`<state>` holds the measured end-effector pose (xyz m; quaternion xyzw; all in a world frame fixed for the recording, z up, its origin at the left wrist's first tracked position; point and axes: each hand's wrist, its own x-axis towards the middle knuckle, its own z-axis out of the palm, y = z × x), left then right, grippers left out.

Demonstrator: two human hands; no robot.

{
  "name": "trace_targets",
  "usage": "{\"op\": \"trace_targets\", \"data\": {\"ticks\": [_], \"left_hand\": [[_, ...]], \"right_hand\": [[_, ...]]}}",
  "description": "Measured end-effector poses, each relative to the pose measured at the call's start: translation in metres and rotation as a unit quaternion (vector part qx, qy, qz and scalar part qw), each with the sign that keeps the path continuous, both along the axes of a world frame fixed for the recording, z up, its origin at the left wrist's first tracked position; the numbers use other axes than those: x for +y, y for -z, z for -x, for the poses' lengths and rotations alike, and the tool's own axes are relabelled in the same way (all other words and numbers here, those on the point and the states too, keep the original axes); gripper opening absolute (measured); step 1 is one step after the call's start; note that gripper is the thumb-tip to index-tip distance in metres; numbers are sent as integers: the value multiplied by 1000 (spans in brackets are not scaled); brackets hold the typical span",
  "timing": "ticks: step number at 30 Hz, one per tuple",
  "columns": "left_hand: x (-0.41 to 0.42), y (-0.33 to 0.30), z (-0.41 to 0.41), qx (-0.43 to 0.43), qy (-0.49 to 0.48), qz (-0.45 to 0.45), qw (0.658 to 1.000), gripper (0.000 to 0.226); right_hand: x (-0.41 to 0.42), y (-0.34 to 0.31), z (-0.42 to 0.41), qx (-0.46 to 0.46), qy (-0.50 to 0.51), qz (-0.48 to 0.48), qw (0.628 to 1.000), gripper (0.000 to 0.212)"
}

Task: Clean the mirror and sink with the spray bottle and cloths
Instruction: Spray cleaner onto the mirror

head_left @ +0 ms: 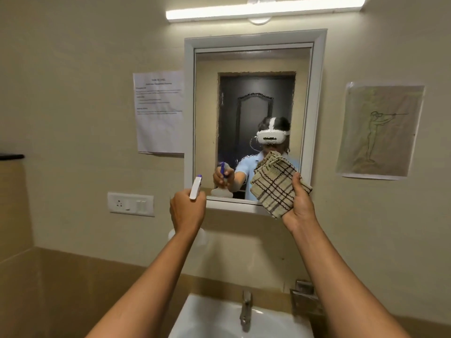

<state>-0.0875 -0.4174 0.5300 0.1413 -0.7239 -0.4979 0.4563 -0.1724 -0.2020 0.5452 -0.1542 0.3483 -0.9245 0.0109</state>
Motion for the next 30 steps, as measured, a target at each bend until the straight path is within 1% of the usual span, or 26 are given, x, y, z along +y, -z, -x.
{"op": "trace_targets", "data": {"ticks": [3, 6, 11, 13, 19, 22, 23, 24, 27, 30], "left_hand": [[-17, 15, -2, -11, -2, -5, 1000, 28], [-27, 26, -1, -21, 13, 0, 1000, 27], [-24, 34, 6, -17, 53, 4, 998, 25], [-14, 32, 8, -19, 73, 11, 997, 26], [26, 37, 15, -26, 154, 18, 988, 29], [48, 41, 13, -34, 197, 30, 979, 25], [55, 41, 11, -37, 213, 33, 976, 25], [62, 42, 10, -38, 225, 38, 973, 25], [79, 46, 9, -42, 250, 43, 966, 23], [91, 52, 7, -53, 266, 44, 962, 24]], "right_hand": [[-9, 4, -1, 0, 8, 1, 1000, 65], [-18, 9, -4, -8, 25, 8, 1000, 67], [-21, 16, -16, -10, 42, 9, 999, 52], [-18, 17, -24, -7, 52, 8, 999, 52], [4, 22, -40, -13, 116, 17, 993, 69], [20, 24, -48, -15, 155, 23, 988, 102], [25, 25, -52, -16, 164, 25, 986, 105], [28, 25, -56, -16, 171, 24, 985, 101], [42, 28, -66, -30, 188, 28, 981, 72], [55, 33, -73, -34, 209, 32, 977, 66]]}}
